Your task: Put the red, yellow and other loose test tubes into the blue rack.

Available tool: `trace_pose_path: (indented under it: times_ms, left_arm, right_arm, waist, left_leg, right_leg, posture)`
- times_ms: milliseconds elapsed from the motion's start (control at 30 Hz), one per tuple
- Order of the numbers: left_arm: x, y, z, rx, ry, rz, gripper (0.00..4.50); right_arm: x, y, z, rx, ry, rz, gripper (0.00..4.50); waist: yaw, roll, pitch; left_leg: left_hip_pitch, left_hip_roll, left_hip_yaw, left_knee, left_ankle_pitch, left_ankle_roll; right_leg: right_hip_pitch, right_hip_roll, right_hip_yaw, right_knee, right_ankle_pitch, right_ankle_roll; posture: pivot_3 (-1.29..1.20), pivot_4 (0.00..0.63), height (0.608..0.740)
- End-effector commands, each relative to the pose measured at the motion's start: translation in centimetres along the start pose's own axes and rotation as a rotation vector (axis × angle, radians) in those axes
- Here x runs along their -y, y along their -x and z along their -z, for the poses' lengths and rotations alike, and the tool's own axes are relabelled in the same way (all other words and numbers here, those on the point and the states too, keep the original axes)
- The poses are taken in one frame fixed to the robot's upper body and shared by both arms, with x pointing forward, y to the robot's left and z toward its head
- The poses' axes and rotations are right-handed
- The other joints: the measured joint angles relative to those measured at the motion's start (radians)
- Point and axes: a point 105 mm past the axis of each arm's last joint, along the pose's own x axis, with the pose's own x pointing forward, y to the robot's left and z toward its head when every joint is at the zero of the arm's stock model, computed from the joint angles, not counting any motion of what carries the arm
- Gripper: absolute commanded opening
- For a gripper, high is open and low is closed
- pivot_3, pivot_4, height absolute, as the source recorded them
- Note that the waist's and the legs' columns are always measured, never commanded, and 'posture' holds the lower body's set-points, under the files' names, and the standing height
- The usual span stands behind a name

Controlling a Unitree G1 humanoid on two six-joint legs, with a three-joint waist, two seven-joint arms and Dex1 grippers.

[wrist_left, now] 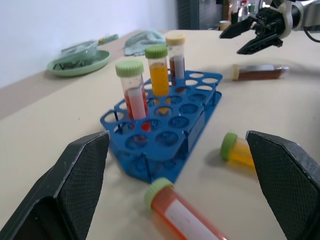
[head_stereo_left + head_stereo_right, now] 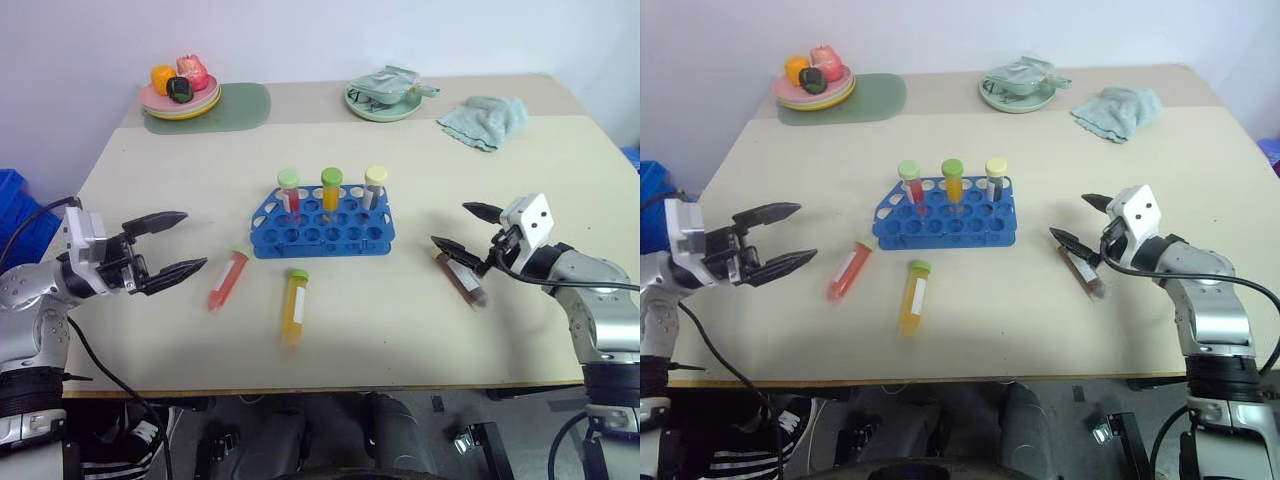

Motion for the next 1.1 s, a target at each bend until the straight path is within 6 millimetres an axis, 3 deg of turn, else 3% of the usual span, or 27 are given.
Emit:
trace_pose_path:
  times_ms: [33, 267, 500, 667, 1100]
  left_arm:
    - [0.2, 0.3, -0.6, 0.011, -0.013, 0.001, 4.46]
    - [0.7, 0.1, -0.9, -0.001, -0.003, 0.039, 4.46]
    - [1.9, -2.2, -1.7, 0.043, 0.001, 0.131, 4.46]
    - [2.8, -3.8, -1.2, 0.064, 0.003, 0.179, 4.46]
    - [4.7, -5.9, -1.2, 0.086, 0.045, 0.274, 4.46]
  right_arm:
    - [0.0, 0.1, -1.1, 0.028, 0.036, -0.001, 4.50]
    - [0.0, 1.0, -1.7, 0.002, 0.016, 0.048, 4.50]
    - [0.7, 2.3, -2.9, -0.195, -0.081, 0.046, 4.50]
    - [-0.3, 2.6, -4.6, -0.277, -0.174, 0.027, 4.50]
    - [-0.7, 3.4, -2.4, -0.660, -0.321, 0.124, 4.50]
  waist:
    - [0.000, 0.000, 0.000]
    - [0.003, 0.000, 0.000]
    - [0.003, 0.000, 0.000]
    - [0.002, 0.000, 0.000]
    - [0.003, 0.000, 0.000]
  left_leg:
    - [0.000, 0.000, 0.000, 0.000, 0.000, 0.000]
    - [0.000, 0.000, 0.000, 0.000, 0.000, 0.000]
    - [0.000, 0.000, 0.001, 0.000, 0.000, 0.000]
    - [-0.001, 0.001, 0.001, 0.000, 0.000, 0.000]
    - [-0.001, 0.001, 0.002, 0.000, 0.000, 0.001]
  right_leg:
    - [0.000, 0.000, 0.000, 0.000, 0.000, 0.000]
    - [0.000, 0.000, 0.001, 0.000, 0.000, 0.000]
    - [0.000, 0.000, 0.001, 0.000, 0.000, 0.000]
    - [-0.001, 0.000, 0.002, 0.000, 0.000, 0.000]
    - [-0.001, 0.000, 0.002, -0.001, 0.000, 0.000]
  posture:
    - [0.00, 0.150, 0.740]
    - [0.00, 0.150, 0.740]
    - [0.00, 0.150, 0.740]
    - [0.00, 0.150, 0.740]
    - [0.00, 0.150, 0.740]
